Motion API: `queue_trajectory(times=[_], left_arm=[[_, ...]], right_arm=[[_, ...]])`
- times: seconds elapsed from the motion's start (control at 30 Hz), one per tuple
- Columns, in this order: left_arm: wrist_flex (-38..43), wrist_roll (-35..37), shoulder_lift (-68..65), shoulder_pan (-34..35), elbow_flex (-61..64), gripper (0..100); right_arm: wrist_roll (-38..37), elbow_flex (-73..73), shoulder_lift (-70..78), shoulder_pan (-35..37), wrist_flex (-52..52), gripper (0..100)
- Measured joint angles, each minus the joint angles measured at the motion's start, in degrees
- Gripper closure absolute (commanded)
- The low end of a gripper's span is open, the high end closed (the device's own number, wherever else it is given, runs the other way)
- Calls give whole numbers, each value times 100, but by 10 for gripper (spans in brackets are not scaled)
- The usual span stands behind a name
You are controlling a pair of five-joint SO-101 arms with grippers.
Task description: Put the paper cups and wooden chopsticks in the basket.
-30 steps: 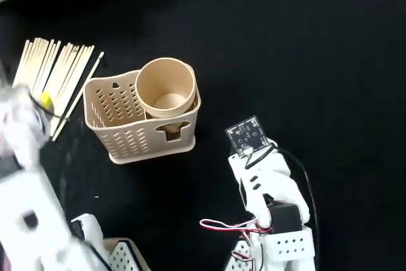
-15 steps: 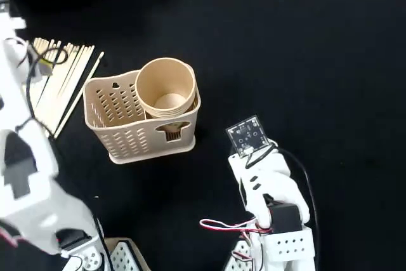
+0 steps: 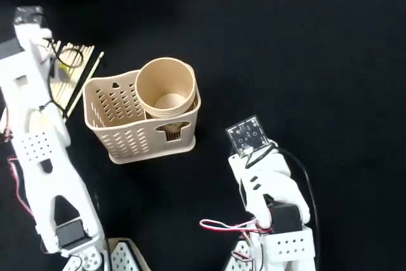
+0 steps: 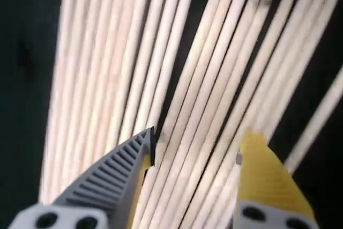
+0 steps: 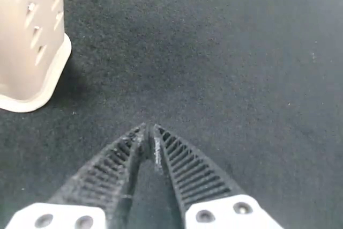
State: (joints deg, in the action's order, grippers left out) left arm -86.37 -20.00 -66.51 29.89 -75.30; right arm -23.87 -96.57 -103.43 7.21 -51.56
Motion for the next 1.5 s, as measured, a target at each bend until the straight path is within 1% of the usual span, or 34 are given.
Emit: queue_trajectory(times=[0.13,0.2,0.3,0.33,0.37,0.43,0.67,0.77,0.83,1.1,1.4,1.5], left_arm=[[-167,-18,-897,-9,-923,762],[-352,-18,-1116,-9,-1345,828],[-659,-18,-1257,-53,-1714,972],[-756,-18,-1275,-70,-1758,974],[-826,-18,-1275,-114,-1837,953],[-941,-26,-1284,-176,-1873,976],[-1143,-35,-1187,-193,-1864,973],[-1380,-18,-967,-193,-1846,973],[-1389,-9,-721,-185,-1846,973],[-1415,571,422,-185,-1846,973],[-1424,1591,1538,-185,-1846,973],[-1451,1767,1943,-185,-1846,973]], right_arm=[[0,0,0,0,0,986],[0,0,0,0,0,986],[0,0,0,0,0,986],[0,0,0,0,0,986],[0,0,0,0,0,986],[0,0,0,0,0,986],[0,0,0,0,0,986],[0,0,0,0,0,986],[0,0,0,0,0,986],[0,0,0,0,0,986],[0,0,0,0,0,986],[0,0,0,0,0,986]])
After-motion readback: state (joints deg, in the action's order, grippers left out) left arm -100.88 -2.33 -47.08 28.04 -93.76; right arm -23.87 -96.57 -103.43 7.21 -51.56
